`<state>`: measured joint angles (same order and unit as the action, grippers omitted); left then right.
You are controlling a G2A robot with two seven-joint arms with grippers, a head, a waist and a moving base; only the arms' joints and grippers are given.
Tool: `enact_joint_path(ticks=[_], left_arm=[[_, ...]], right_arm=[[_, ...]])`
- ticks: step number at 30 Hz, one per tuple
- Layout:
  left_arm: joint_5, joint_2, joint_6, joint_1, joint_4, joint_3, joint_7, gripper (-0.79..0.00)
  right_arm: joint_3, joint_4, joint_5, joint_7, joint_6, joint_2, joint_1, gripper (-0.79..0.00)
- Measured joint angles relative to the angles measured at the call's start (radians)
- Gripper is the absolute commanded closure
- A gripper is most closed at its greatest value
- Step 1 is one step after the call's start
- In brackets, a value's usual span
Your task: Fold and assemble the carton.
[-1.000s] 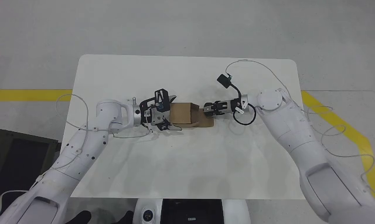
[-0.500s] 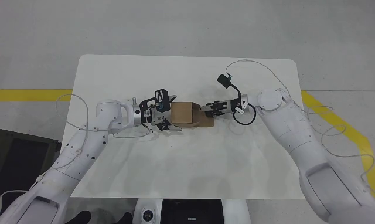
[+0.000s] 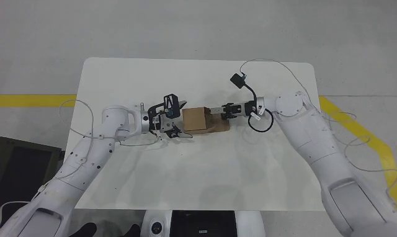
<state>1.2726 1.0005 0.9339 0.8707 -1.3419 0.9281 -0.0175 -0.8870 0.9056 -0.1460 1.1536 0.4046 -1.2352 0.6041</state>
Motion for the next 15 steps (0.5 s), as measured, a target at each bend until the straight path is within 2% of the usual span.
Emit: enact_joint_path(ticks=[7,9,10,11,12,13,14,15], left_arm=[[0.000,0.000,0.000,0.000,0.000,0.000,0.000,-0.785],[0.000,0.000,0.000,0.000,0.000,0.000,0.000,-0.785],[0.000,0.000,0.000,0.000,0.000,0.000,0.000,-0.785],[0.000,0.000,0.000,0.000,0.000,0.000,0.000,-0.785],[0.000,0.000,0.000,0.000,0.000,0.000,0.000,-0.785],[0.000,0.000,0.000,0.000,0.000,0.000,0.000,-0.785],[0.000,0.000,0.000,0.000,0.000,0.000,0.000,-0.785],[0.000,0.000,0.000,0.000,0.000,0.000,0.000,-0.785]], right_arm=[[-0.106,0.152,-0.010,0.052,-0.032,0.050,0.074,-0.785],[-0.132,0.191,-0.017,0.069,-0.034,0.061,0.100,-0.736],[-0.148,0.215,-0.024,0.078,-0.038,0.068,0.118,-0.600],[-0.158,0.232,-0.029,0.084,-0.042,0.072,0.132,-0.354],[-0.168,0.247,-0.032,0.088,-0.046,0.077,0.146,-0.240],[-0.181,0.263,-0.030,0.092,-0.052,0.083,0.163,-0.089],[-0.189,0.273,-0.026,0.092,-0.056,0.087,0.176,0.000],[-0.198,0.281,-0.021,0.091,-0.061,0.091,0.188,0.000]])
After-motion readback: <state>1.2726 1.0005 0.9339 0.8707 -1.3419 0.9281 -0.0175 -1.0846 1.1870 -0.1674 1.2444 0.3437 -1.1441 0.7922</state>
